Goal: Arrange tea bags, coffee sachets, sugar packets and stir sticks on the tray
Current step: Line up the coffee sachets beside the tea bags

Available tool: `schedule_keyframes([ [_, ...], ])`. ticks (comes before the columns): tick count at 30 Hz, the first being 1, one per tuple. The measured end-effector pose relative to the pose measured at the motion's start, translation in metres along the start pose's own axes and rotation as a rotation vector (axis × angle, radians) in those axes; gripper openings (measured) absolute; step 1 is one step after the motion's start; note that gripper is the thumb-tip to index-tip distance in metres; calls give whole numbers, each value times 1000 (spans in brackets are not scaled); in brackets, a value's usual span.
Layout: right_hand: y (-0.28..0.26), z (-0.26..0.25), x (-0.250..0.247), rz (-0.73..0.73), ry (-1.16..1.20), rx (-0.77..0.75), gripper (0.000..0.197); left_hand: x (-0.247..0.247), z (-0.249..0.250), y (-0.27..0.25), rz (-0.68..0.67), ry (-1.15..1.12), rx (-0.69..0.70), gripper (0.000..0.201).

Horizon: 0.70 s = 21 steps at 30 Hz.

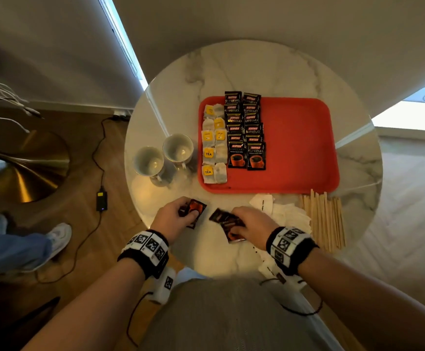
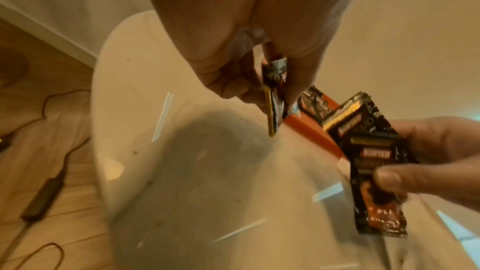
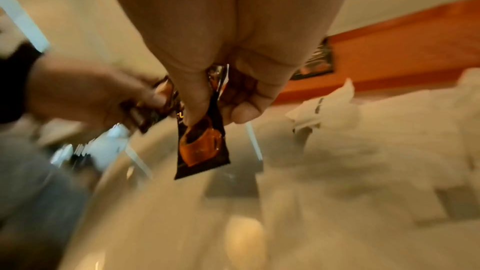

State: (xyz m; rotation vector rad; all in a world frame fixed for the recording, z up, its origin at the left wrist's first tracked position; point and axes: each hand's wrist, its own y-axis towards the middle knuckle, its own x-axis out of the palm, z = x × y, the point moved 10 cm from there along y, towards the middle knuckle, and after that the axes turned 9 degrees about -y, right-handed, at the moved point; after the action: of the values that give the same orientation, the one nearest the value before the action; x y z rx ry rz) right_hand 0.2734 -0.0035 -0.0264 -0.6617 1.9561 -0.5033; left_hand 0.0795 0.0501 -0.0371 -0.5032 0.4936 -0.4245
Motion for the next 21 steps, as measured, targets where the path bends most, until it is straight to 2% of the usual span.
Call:
schedule_keyframes([
  [2,-4,16,-23,107,286,78,32,2,9,4,18,-118,8,12],
  [4,-6,26,-39,180,499,100,28,8,21,9,26,-280,-20,8],
  [8,-4,22,-58,225,744,85,24,33,53,12,-15,-580,-76,19],
  [10,-3,17,-63,228,774,77,27,42,66,17,-52,-598,-45,28],
  [13,0,20,-63,230,772,96,29,43,79,22,-54,-548,7,31],
  [17,2,35,-63,276,654,146,26,34,80,30,50,-465,58,16],
  [21,13,61,-68,293,522,219,22,16,63,34,155,-397,45,33],
])
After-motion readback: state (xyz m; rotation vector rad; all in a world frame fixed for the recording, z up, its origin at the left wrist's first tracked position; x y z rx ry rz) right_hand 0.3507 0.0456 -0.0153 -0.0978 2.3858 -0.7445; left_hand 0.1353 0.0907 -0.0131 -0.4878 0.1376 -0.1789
